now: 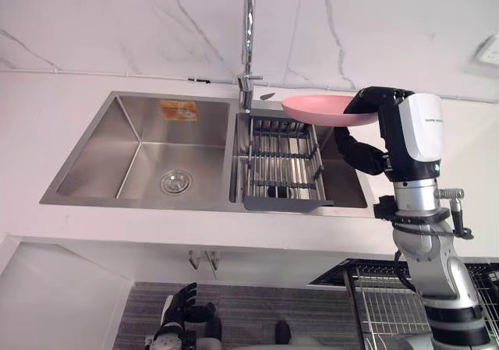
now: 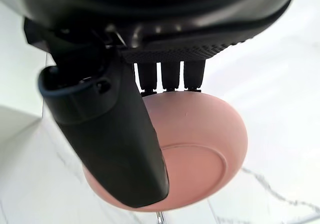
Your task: Walk over to the sink, pick up the cup, carry it to the dishwasher, place the cup inside the dishwasher, then close the dishwasher door
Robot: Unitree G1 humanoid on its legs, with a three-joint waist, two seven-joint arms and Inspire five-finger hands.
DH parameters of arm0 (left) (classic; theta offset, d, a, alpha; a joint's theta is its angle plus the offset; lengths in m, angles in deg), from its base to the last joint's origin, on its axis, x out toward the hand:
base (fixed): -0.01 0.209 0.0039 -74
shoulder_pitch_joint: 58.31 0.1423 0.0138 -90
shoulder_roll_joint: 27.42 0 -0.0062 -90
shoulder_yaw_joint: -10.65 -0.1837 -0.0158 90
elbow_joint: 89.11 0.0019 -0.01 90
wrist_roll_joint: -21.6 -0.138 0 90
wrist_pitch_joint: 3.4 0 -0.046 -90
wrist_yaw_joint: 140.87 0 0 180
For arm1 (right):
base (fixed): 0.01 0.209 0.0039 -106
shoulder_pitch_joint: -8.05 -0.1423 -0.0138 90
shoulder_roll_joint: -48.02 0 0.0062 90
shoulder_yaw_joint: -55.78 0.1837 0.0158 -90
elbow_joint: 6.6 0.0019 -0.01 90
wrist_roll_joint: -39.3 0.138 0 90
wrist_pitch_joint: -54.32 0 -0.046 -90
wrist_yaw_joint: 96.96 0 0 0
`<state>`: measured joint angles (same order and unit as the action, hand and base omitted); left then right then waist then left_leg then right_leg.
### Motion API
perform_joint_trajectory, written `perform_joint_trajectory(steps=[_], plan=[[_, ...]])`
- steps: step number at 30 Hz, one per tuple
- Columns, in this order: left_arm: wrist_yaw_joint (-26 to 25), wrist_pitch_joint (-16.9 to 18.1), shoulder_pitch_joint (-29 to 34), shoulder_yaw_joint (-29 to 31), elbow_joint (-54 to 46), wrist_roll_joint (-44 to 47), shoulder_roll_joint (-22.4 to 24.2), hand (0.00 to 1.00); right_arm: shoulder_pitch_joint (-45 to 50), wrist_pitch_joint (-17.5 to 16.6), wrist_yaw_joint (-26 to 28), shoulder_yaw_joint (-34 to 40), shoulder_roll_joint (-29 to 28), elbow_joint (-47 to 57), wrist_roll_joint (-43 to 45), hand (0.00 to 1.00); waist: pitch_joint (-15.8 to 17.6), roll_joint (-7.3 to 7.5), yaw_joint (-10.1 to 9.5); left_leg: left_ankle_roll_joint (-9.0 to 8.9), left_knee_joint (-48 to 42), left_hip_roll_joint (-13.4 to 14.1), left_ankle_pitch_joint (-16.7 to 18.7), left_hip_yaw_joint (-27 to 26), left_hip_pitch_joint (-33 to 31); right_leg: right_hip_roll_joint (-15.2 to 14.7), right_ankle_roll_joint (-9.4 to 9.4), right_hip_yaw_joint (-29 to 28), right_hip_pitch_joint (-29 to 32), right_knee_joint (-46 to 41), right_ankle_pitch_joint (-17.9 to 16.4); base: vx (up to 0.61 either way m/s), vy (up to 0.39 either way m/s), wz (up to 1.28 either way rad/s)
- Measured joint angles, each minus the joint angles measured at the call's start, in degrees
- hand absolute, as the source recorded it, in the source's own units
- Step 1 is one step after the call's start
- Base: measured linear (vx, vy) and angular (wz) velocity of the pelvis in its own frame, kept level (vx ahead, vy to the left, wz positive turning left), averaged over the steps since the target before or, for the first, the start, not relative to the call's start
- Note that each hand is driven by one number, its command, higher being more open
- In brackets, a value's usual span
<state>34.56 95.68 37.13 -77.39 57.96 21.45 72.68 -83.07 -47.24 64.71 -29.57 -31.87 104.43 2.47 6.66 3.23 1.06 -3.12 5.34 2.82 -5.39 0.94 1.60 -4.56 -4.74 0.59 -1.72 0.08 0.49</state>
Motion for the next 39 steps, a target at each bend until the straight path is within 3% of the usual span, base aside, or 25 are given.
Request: perform_joint_trajectory(steps=[4,7,9,13,15,17,19,20,21,22,24,25,30,35,39], plan=[[0.10,0.04,0.01,-0.19,-0.02,-0.36,-0.14,0.90,3.26,-1.04,-1.06,1.77,-2.15,3.77,1.48,0.30,-0.64,0.14,0.09,-0.02,-0.76,0.54,0.06,0.74,-2.47,0.55,0.80,0.35,2.11,-0.38,-0.61,-0.08,-0.026,0.09],[0.11,0.02,-0.79,-0.31,-0.18,-0.39,-0.21,0.90,3.63,-1.35,-1.72,2.63,-3.04,4.77,1.73,0.30,-0.27,0.37,0.06,-0.73,-7.57,0.45,2.07,1.19,-6.40,0.60,0.26,-0.15,4.34,-2.37,-0.09,-0.04,-0.018,-0.06],[-0.03,0.45,-0.83,-0.84,-0.51,-0.39,0.00,0.90,3.63,-1.37,-1.73,3.35,-3.29,4.74,1.73,0.30,-0.13,0.08,0.06,-0.89,-15.77,0.12,7.16,2.83,-8.96,0.99,0.26,-1.74,4.71,-3.97,-0.77,-0.03,0.019,-0.31],[-0.09,0.87,-0.86,-0.74,-0.70,-0.13,0.13,0.90,4.21,-1.05,-2.25,6.32,-4.26,5.30,1.64,0.30,0.21,-0.16,1.31,-0.15,-23.29,0.16,11.27,1.24,-13.24,1.56,-0.07,-5.49,8.04,-5.34,-0.93,-0.04,0.101,-0.55],[-0.33,1.17,-0.88,-0.60,-1.18,0.24,0.19,0.90,4.13,0.77,-2.36,6.02,-6.05,4.78,0.75,0.30,1.19,-0.34,1.01,0.60,-28.64,1.09,15.15,-2.64,-14.42,2.88,-1.06,-11.28,9.94,-6.06,0.89,-0.05,0.166,-1.25],[-0.38,1.57,-0.89,-0.50,-1.39,0.24,0.06,0.90,4.09,2.32,-2.49,5.06,-6.46,4.39,-0.71,0.30,2.13,-0.47,1.13,1.64,-31.50,2.16,17.53,-6.40,-14.59,3.61,-0.70,-14.25,10.93,-6.44,0.84,-0.07,0.166,-1.22],[-0.48,1.51,-1.21,0.32,-0.77,0.49,0.35,0.90,3.90,3.59,-2.49,4.51,-6.41,3.71,-2.00,0.30,2.76,-1.15,1.12,3.48,-31.05,3.88,17.20,-11.35,-13.83,1.96,2.54,-9.61,13.08,-10.17,-0.56,-0.07,0.177,-1.12],[-0.49,1.41,-1.25,0.74,-0.56,1.08,0.50,0.90,3.90,3.85,-2.49,4.15,-6.42,3.47,-2.49,0.30,2.81,-1.17,1.00,3.58,-30.75,4.21,17.14,-12.54,-13.40,1.37,2.61,-6.94,14.11,-13.48,-0.89,-0.02,0.152,-0.97],[-0.57,1.25,-1.27,1.24,-0.39,1.43,0.45,0.90,3.93,3.99,-2.48,3.19,-6.42,2.73,-3.43,0.30,2.75,-1.10,1.03,3.66,-29.91,4.39,17.10,-14.36,-12.22,0.12,3.31,-3.01,14.20,-18.59,-2.65,0.00,0.107,-0.77],[-0.57,1.21,-1.27,1.24,-0.37,1.38,0.28,0.90,3.94,3.96,-2.46,2.61,-6.42,2.38,-4.12,0.30,2.73,-1.06,0.80,3.63,-29.11,4.46,17.04,-15.75,-11.15,-0.53,2.80,-0.13,12.89,-20.71,-5.66,0.01,0.067,-0.66],[-0.56,1.11,-1.27,1.27,-0.35,1.34,0.24,0.90,4.34,3.64,-2.44,2.61,-6.41,2.33,-5.56,0.30,2.52,-0.78,0.71,3.10,-28.00,4.13,16.91,-16.83,-10.42,-1.00,2.62,2.22,10.21,-18.01,-8.33,0.00,-0.043,-0.39],[-0.60,0.88,-1.44,1.35,-0.08,1.22,0.22,0.90,4.82,3.54,-2.43,2.74,-6.35,1.96,-5.70,0.30,2.26,-1.12,0.78,2.69,-27.09,4.32,16.77,-17.01,-10.12,-0.51,1.37,2.18,9.00,-14.26,-7.26,0.00,-0.081,-0.23],[-0.48,0.29,-0.52,1.22,-0.18,1.25,0.61,0.90,10.24,4.24,-2.09,5.76,-6.44,-0.30,-6.08,0.30,0.91,-1.30,0.54,1.30,-21.35,3.67,14.21,-15.99,-7.31,1.16,1.40,0.75,6.41,-7.74,-3.76,0.07,-0.074,-0.22],[0.05,-1.24,-0.19,0.94,0.47,1.29,0.53,0.90,13.93,5.81,-2.17,12.33,-8.59,-3.45,-6.04,0.30,0.61,-1.58,1.60,1.02,-18.23,2.63,13.46,-14.14,-4.09,1.22,1.18,0.31,3.05,-4.81,-2.95,0.12,-0.008,-0.08],[0.68,-1.08,-0.27,0.34,1.31,1.14,0.50,0.90,15.56,6.21,-2.16,13.58,-8.53,-6.71,-6.02,0.30,0.21,-1.92,1.82,0.98,-15.86,2.05,12.52,-14.55,-2.36,0.95,0.91,-0.32,2.39,-3.90,-2.54,0.00,0.006,-0.06]])
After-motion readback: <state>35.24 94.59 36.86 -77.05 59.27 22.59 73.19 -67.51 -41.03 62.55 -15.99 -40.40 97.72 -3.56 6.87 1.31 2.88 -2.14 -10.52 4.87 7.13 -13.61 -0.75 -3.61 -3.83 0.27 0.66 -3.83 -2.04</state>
